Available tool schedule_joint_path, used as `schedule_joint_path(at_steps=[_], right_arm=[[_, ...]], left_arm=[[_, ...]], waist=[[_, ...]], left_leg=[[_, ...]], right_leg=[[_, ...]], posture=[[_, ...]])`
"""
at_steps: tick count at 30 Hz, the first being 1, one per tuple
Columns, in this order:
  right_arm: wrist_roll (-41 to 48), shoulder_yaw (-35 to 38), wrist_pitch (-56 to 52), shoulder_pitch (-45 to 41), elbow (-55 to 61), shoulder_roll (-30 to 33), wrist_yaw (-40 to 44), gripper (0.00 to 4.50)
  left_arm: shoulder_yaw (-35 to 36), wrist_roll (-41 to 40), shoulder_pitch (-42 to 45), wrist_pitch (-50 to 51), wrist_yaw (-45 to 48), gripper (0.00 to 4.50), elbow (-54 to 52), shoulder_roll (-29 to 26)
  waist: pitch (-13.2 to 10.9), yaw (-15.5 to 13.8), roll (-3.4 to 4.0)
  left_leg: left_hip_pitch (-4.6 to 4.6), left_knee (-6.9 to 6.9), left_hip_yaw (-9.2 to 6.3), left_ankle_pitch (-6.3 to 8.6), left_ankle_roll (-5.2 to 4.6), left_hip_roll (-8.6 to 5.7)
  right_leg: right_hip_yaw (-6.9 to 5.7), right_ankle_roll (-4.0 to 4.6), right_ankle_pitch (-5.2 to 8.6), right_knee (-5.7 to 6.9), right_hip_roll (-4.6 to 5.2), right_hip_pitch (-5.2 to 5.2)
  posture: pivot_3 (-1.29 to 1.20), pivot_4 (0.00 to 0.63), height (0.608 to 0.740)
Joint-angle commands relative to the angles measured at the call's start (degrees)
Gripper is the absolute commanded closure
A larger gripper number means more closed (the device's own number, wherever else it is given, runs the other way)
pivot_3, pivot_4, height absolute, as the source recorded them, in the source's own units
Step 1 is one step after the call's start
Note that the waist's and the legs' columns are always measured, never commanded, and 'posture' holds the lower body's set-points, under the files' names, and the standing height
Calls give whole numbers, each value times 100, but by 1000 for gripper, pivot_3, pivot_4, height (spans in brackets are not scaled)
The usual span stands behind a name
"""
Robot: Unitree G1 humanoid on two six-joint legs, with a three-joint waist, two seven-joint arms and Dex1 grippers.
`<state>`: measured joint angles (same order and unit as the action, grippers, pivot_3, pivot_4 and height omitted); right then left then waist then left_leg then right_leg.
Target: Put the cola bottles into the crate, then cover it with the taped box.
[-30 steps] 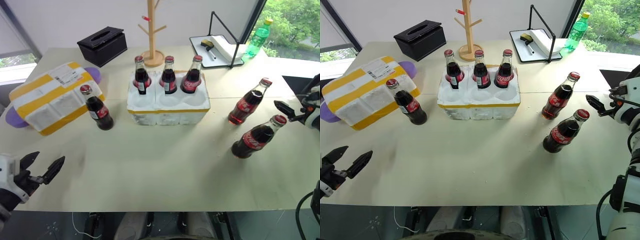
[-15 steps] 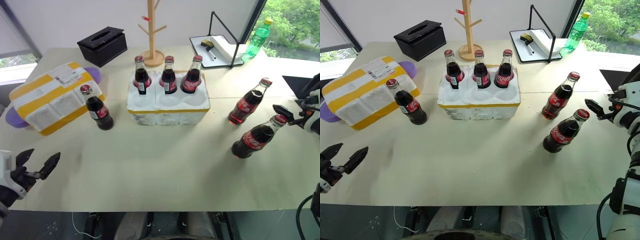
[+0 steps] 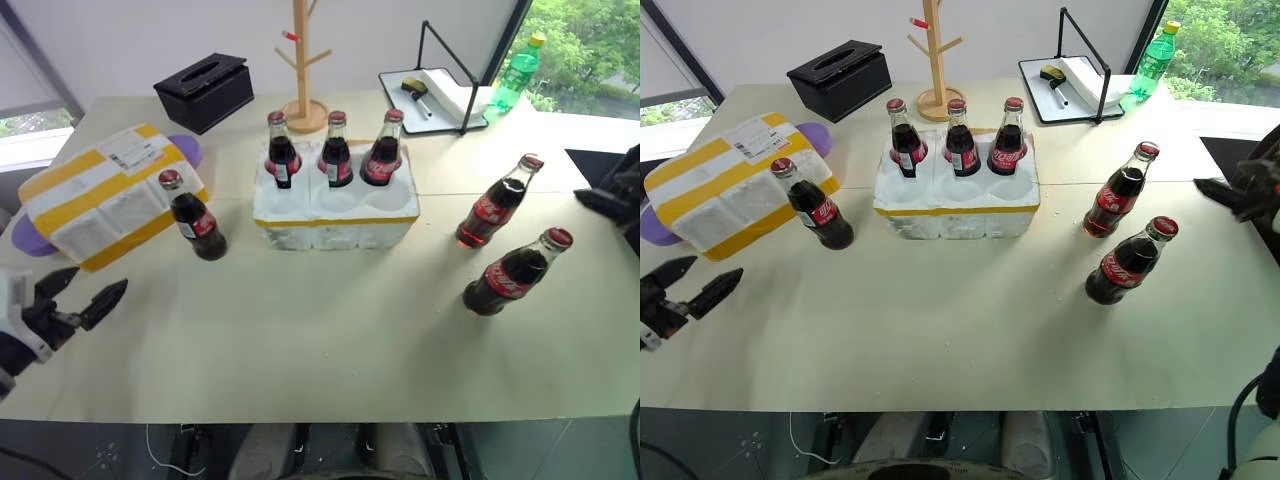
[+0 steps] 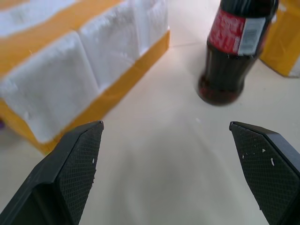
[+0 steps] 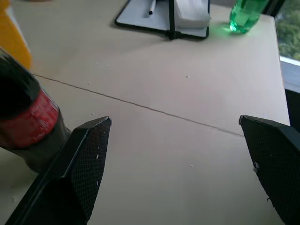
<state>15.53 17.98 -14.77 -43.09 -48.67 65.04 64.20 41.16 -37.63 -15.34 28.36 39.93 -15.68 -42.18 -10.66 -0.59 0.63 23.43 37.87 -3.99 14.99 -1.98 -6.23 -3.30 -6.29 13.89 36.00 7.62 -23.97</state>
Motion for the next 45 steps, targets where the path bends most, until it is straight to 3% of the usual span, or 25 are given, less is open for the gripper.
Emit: schedule_joint_path(at_steps=[1,9,16,26,45], right_arm=[[344,27,-466,-131,679,314,689,0],[1550,257,-2474,-471,2413,619,1477,0],[2854,699,-3847,163,4511,643,1653,0],[3737,1192,-4294,745,5683,555,1285,0],[4374,1438,-4322,1216,6044,506,749,0]], left_arm=[[-39,-73,244,36,120,23,110,-143],[-634,-3,859,112,392,23,220,-277],[-1109,124,1436,55,559,23,466,-346],[-1917,543,2282,-325,689,23,1103,-119],[-2694,1185,3451,-966,692,23,2235,413]], waist=[[0,4,-2],[-13,-7,17],[-15,-24,12],[-16,-26,12],[-16,-27,3]], left_leg=[[2,-2,0,0,0,0],[14,-3,13,12,17,0],[28,-11,15,13,18,4],[43,5,21,13,14,1],[45,21,34,4,-1,4]], right_leg=[[0,-1,-1,-1,0,-5],[11,-21,-13,4,2,-21],[11,-22,-14,4,1,-39],[11,-21,-18,7,4,-48],[15,-22,-37,10,4,-47]], posture=[[0,150,736],[0,150,736],[0,150,736],[0,150,736],[0,150,736]])
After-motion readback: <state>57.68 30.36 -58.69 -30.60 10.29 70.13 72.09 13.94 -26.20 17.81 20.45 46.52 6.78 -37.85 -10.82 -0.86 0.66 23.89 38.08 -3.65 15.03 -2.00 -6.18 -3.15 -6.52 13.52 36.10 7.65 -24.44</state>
